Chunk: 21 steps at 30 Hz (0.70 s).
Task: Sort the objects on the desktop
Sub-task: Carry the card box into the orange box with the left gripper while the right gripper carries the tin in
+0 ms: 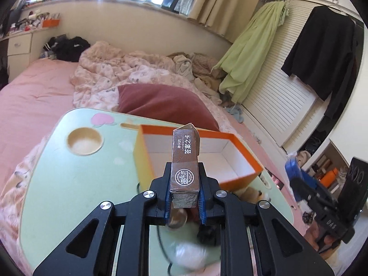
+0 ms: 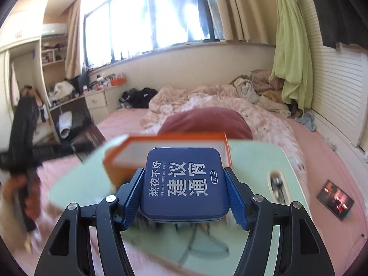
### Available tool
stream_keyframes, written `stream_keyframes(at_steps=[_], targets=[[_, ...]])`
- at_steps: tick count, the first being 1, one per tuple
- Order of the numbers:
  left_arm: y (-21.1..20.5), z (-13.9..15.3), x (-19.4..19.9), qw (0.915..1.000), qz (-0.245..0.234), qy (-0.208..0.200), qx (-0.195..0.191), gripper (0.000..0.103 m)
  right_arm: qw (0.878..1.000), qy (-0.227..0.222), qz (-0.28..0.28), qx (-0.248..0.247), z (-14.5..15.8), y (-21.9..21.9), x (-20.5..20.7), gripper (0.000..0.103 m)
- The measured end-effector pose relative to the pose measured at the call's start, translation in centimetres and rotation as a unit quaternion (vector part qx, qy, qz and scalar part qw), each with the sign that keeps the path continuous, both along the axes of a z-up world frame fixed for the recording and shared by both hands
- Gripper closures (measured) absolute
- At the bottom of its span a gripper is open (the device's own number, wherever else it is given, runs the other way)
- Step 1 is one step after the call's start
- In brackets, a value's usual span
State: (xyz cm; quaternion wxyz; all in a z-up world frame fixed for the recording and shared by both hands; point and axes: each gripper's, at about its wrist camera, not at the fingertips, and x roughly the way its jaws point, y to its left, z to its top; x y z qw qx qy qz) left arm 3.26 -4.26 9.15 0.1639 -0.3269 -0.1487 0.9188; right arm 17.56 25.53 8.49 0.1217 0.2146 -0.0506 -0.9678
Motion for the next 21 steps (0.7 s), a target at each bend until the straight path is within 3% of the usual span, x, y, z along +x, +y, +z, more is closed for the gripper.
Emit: stream_keyframes(at_steps=[4, 8, 10, 13, 18, 21], targets=[[1.5, -0.7, -4.9, 0.9997, -0.004, -0.024, -0.007, 0.083, 0.999, -0.051, -0.005, 0.007, 0.8, -1.4, -7.3, 0.036], [1.2, -2.1, -7.8, 0.9991, 0.022, -0.035, -0.010, 0.081, 0.992, -0.117, -0.037, 0.023, -1.3, -2.7, -12.5, 0.036], [0.8, -2.7, -8.2, 0.9988, 0.022, -0.043, 0.004, 0.075, 0.990, -0.128, -0.050, 0.040, -2.3, -3.5, -13.5, 0.035], [-0.1, -2.5, -6.8, 0.9990, 0.027, -0.029, 0.020, 0.059, 0.989, -0.103, -0.075, 0.069, -2.3, -4.3, -12.4, 0.021], [-1.0, -0.7, -0.4, 0.9980, 0.045, 0.044, 0.010, 0.024, 0.993, -0.057, -0.055, 0.084, -1.7, -4.8, -7.6, 0.016], [-0.4, -0.8, 3.3, 0.9987, 0.020, 0.041, -0.023, 0.023, 0.992, -0.065, -0.031, 0.103, -2.6, -5.1, -4.3, 0.016]])
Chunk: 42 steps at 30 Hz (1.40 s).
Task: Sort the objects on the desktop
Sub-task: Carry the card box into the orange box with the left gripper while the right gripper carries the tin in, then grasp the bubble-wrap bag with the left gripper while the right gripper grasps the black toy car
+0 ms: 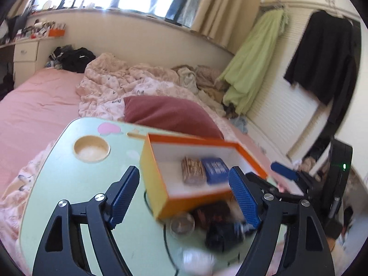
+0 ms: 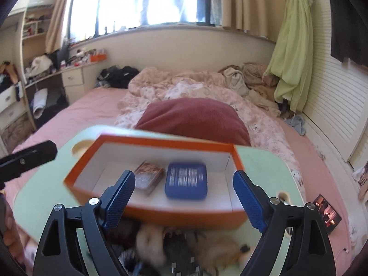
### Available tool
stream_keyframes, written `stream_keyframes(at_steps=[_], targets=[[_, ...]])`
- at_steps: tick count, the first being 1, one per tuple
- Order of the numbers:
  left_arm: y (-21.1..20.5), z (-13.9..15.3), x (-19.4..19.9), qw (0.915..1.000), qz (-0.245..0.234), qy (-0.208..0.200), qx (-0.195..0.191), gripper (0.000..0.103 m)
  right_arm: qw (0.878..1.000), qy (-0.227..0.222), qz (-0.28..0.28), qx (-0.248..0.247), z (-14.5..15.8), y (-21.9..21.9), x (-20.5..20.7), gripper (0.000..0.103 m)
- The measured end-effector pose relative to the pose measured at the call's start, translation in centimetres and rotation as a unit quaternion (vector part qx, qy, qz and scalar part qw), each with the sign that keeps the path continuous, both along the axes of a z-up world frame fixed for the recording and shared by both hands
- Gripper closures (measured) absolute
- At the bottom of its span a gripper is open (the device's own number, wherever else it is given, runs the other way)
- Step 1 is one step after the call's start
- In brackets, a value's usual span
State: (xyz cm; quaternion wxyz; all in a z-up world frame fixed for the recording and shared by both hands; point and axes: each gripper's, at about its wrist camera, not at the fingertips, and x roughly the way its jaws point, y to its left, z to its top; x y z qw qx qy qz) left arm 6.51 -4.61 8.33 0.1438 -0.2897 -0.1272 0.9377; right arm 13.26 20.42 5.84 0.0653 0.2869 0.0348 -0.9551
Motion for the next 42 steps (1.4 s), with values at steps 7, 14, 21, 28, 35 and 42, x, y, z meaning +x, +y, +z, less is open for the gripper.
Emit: stream_keyframes(at_steps=[7, 14, 21, 28, 35, 42], targets=[[2.6, -4.2, 2.5, 0.9908, -0.051, -0.118, -0.042, 0.023, 0.998, -0.063, 0.015, -0.013, -2.5, 1.5, 5.0, 0.016], [4.9, -6.9, 3.4, 0.9808, -0.046, -0.136, -0.132, 0.022, 0.994, -0.105, 0.009, 0.030, -5.3, 0.9, 6.5, 0.014], [5.0, -7.8, 3.1, 0.9714, -0.004, -0.137, -0.194, 0.000, 0.984, -0.176, 0.018, -0.024, -7.1, 2.5, 4.3, 0.006], [4.9, -7.9, 3.3, 0.9721, -0.007, -0.130, -0.195, 0.000, 0.983, -0.182, 0.014, -0.036, -7.2, 3.2, 4.5, 0.000], [4.9, -7.7, 3.5, 0.9760, -0.018, -0.124, -0.178, 0.000, 0.983, -0.180, 0.015, -0.036, -7.1, 3.4, 4.6, 0.000], [5.1, -5.4, 2.8, 0.9880, -0.060, -0.091, -0.109, 0.013, 0.983, -0.179, 0.016, -0.039, -6.8, 3.2, 4.6, 0.000]])
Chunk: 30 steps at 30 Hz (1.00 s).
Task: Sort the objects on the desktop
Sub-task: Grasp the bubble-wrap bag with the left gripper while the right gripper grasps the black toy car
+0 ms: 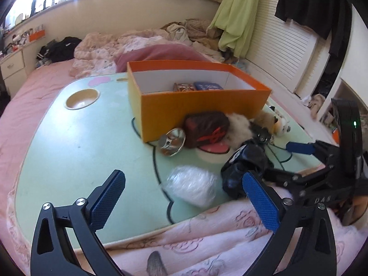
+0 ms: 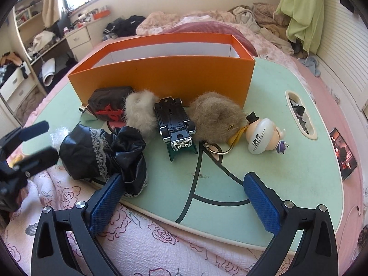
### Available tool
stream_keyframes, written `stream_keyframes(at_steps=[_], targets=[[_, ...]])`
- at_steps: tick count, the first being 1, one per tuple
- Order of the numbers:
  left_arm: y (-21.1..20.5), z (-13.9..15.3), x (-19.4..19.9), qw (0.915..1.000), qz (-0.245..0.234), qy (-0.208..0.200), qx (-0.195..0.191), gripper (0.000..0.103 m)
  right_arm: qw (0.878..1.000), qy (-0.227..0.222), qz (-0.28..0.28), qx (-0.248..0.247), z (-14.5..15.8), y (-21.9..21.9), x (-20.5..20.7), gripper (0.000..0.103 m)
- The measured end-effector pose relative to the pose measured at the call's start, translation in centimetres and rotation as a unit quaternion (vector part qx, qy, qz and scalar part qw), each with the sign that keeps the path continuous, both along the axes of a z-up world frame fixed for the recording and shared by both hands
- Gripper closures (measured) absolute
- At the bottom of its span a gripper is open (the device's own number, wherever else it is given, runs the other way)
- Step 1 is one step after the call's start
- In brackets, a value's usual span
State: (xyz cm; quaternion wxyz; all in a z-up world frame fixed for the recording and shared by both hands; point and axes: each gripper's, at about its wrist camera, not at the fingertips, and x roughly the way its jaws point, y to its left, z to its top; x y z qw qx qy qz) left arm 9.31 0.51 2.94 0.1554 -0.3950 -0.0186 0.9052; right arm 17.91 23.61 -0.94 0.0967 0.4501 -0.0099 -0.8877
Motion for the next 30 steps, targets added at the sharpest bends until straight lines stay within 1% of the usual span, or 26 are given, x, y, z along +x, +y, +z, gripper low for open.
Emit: stream_keyframes(at_steps=[1, 2, 3, 4, 5, 6, 7, 9, 10, 12, 13, 14, 15, 17, 19, 20, 21, 23, 25, 27, 30], targets=[[0.2, -0.2, -0.5, 1.0000, 0.000, -0.008, -0.001, 0.020, 1.000, 0.000, 0.000, -0.001, 0.0, 0.0, 0.0, 0.000], [0.1, -0.7, -1.0, 0.9998, 0.000, -0.019, 0.001, 0.036, 1.000, 0.000, 0.000, -0.002, 0.0, 0.0, 0.0, 0.000], [0.0, -1.2, -1.5, 0.9992, -0.003, -0.037, 0.011, 0.050, 1.000, 0.000, 0.000, -0.004, 0.1, -0.2, -0.2, 0.000], [-0.2, -1.3, -1.6, 0.9993, -0.001, -0.032, 0.016, 0.054, 1.000, 0.001, 0.000, -0.007, 0.1, -0.2, -0.2, 0.000], [-0.5, -1.4, -1.4, 0.9992, -0.001, -0.033, 0.024, 0.062, 1.000, 0.003, 0.000, -0.010, 0.2, -0.1, -0.2, 0.000], [-0.7, -1.4, -1.0, 0.9990, 0.000, -0.033, 0.031, 0.066, 1.000, 0.005, -0.001, -0.016, 0.3, 0.0, -0.2, 0.000], [-1.0, -1.4, -0.8, 0.9989, 0.002, -0.030, 0.037, 0.066, 1.000, 0.009, -0.002, -0.029, 0.5, 0.2, -0.1, 0.000], [-1.5, -1.4, -0.3, 0.9985, 0.008, -0.022, 0.049, 0.066, 0.997, 0.028, 0.000, -0.076, 0.8, 1.1, 0.2, 0.008], [-1.8, -1.3, -0.1, 0.9983, 0.017, -0.016, 0.054, 0.066, 0.994, 0.044, -0.005, -0.105, 1.2, 1.9, 0.5, 0.014], [-2.4, -0.9, 0.4, 0.9975, 0.028, -0.003, 0.065, 0.066, 0.989, 0.069, -0.017, -0.131, 2.0, 2.9, 0.9, 0.020], [-2.5, -0.8, 0.4, 0.9972, 0.030, 0.002, 0.069, 0.066, 0.987, 0.082, -0.021, -0.134, 2.4, 3.1, 0.9, 0.025], [-2.5, -0.7, 0.4, 0.9971, 0.031, 0.006, 0.070, 0.066, 0.987, 0.090, -0.021, -0.130, 2.9, 3.1, 0.8, 0.029], [-2.5, -0.6, 0.5, 0.9971, 0.031, 0.008, 0.069, 0.066, 0.988, 0.096, -0.015, -0.121, 3.2, 2.7, 0.6, 0.031], [-2.2, -0.7, 0.5, 0.9976, 0.030, 0.009, 0.061, 0.066, 0.990, 0.104, 0.002, -0.090, 3.9, 1.3, -0.1, 0.044], [-2.0, -0.7, 0.4, 0.9981, 0.027, 0.008, 0.055, 0.066, 0.992, 0.112, 0.017, -0.056, 4.3, 0.0, -1.0, 0.049], [-2.0, -0.8, 0.4, 0.9982, 0.027, 0.008, 0.054, 0.066, 0.993, 0.108, 0.023, -0.045, 4.3, -0.5, -1.5, 0.054], [-1.9, -0.8, 0.4, 0.9982, 0.026, 0.008, 0.053, 0.066, 0.994, 0.101, 0.029, -0.041, 4.2, -0.7, -2.0, 0.056], [-2.0, -0.9, 0.3, 0.9982, 0.024, 0.004, 0.054, 0.066, 0.994, 0.085, 0.048, -0.042, 3.8, -1.3, -3.5, 0.066], [-2.0, -1.1, 0.2, 0.9981, 0.024, 0.000, 0.056, 0.066, 0.995, 0.077, 0.048, -0.031, 3.4, -1.5, -4.9, 0.070], [-2.0, -1.1, 0.3, 0.9982, 0.024, 0.001, 0.056, 0.066, 0.997, 0.057, 0.048, -0.024, 2.9, -1.7, -6.1, 0.070], [-1.9, -1.2, 0.3, 0.9983, 0.022, 0.000, 0.054, 0.066, 0.997, 0.044, 0.041, -0.046, 2.3, -0.7, -7.0, 0.070]])
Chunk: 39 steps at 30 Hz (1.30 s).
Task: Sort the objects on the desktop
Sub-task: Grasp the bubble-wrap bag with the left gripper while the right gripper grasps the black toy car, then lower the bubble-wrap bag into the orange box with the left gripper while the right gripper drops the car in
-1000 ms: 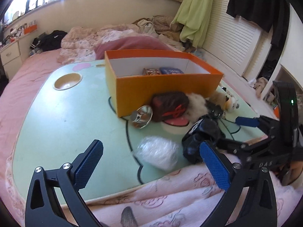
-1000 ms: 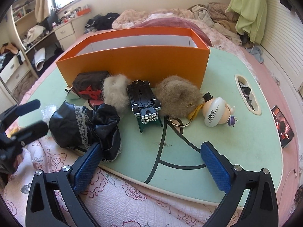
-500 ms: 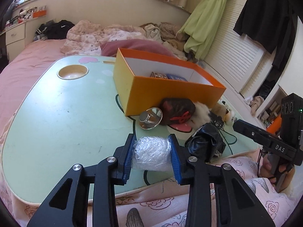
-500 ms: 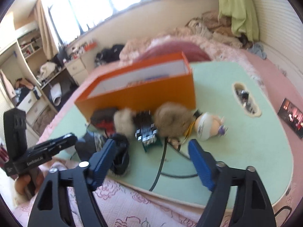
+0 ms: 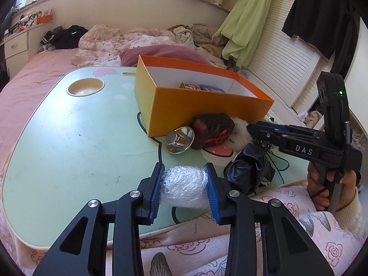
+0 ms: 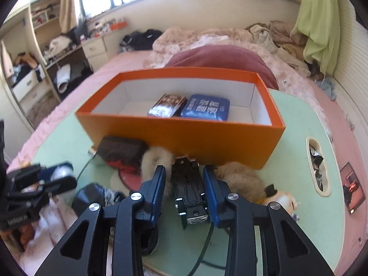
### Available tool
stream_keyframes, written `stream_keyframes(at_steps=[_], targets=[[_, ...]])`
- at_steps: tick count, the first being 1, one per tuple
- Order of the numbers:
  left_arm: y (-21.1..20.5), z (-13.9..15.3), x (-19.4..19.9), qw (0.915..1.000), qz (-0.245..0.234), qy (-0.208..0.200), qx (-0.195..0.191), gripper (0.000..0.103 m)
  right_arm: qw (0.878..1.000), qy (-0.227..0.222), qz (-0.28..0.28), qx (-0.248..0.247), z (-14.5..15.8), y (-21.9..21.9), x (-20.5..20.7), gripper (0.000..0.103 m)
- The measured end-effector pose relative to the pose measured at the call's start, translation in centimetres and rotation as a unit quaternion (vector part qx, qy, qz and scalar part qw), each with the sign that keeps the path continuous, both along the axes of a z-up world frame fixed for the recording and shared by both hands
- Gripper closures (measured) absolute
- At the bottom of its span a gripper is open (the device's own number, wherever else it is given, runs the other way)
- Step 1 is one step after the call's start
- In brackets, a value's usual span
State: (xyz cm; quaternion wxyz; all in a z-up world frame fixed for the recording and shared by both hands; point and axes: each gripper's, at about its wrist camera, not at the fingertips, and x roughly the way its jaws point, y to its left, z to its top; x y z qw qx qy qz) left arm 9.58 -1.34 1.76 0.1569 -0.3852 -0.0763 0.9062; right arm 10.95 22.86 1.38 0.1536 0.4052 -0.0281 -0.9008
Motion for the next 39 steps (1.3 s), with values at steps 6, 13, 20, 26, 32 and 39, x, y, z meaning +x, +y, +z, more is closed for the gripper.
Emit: stream_keyframes(at_steps=[6, 13, 20, 26, 32, 39], targets=[[0.0, -0.2, 0.0, 1.0000, -0.003, -0.004, 0.003, 0.066, 0.993, -0.050, 0.004, -0.107, -2.3, 2.7, -0.1, 0.072], [-0.1, -0.1, 0.1, 1.0000, -0.004, -0.001, 0.000, 0.066, 0.996, 0.003, 0.003, 0.094, -1.9, -2.8, 1.1, 0.072], [-0.1, 0.4, 0.4, 0.9999, -0.002, 0.010, 0.001, 0.066, 0.994, 0.050, -0.001, 0.094, -1.8, -2.9, 2.3, 0.076], [0.0, 2.4, 0.3, 0.9994, -0.004, 0.034, 0.002, 0.066, 0.991, 0.129, -0.016, 0.042, 1.3, -1.5, 4.3, 0.076], [1.1, 7.5, -4.3, 0.9973, -0.021, 0.067, 0.021, 0.066, 0.992, 0.124, -0.022, -0.018, 4.9, -0.3, 0.9, 0.075], [3.4, 8.0, -12.1, 0.9981, -0.023, 0.057, 0.002, 0.061, 0.994, 0.071, -0.054, -0.058, 4.8, 0.8, -6.5, 0.075]])
